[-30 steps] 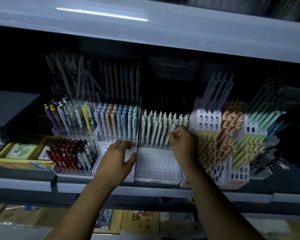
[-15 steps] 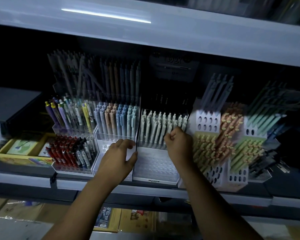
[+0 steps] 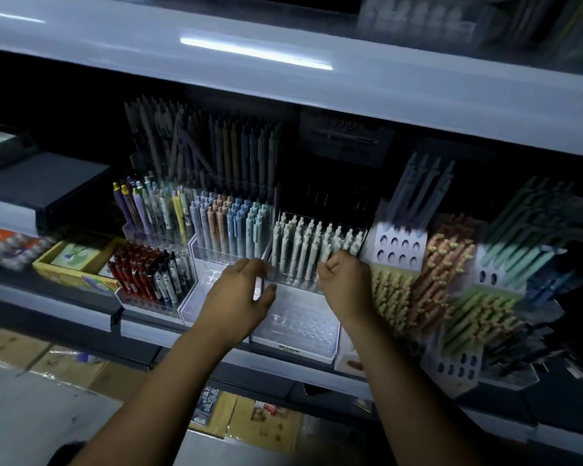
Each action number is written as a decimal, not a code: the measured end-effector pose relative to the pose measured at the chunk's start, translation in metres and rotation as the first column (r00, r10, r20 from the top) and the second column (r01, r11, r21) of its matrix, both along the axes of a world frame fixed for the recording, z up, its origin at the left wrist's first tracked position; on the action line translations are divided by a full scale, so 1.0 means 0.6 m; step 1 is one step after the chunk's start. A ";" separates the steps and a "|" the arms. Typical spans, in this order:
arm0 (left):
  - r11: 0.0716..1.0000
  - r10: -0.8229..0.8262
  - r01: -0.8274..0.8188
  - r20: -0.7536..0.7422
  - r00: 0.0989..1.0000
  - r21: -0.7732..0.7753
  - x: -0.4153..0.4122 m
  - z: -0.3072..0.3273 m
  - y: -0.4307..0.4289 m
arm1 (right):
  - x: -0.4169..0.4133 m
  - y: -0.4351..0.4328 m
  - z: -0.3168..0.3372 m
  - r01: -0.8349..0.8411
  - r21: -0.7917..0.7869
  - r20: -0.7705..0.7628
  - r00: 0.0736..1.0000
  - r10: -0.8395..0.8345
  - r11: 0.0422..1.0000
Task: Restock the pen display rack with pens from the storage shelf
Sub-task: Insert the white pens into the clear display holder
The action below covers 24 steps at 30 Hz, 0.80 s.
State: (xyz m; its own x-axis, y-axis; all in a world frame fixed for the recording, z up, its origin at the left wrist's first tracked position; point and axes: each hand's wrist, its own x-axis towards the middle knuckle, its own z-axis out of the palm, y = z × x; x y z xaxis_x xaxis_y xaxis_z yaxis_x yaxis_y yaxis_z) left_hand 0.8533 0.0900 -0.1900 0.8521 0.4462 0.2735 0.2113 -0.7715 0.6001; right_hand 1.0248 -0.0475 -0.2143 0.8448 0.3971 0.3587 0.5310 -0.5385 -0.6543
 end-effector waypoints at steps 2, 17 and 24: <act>1.000 -0.011 0.011 0.005 1.000 -0.009 0.017 0.006 -0.016 | 0.011 0.000 0.003 -0.027 0.001 -0.095 0.995 0.027 1.000; 0.957 0.249 -0.219 0.146 0.958 -0.191 0.101 0.020 0.004 | -0.016 0.001 -0.001 0.034 0.032 -0.033 0.999 -0.033 0.999; 0.976 0.207 -0.194 0.142 0.968 -0.099 0.115 0.033 0.021 | -0.020 0.008 -0.006 0.066 0.086 -0.109 0.992 -0.057 0.994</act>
State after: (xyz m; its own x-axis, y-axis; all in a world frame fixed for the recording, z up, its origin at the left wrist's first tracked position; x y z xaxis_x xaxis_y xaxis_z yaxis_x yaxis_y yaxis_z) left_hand 0.9223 0.1029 -0.1704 0.6944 0.6307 0.3464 0.2587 -0.6681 0.6977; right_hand 1.0129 -0.0430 -0.2180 0.9017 0.3136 0.2977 0.4238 -0.5049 -0.7519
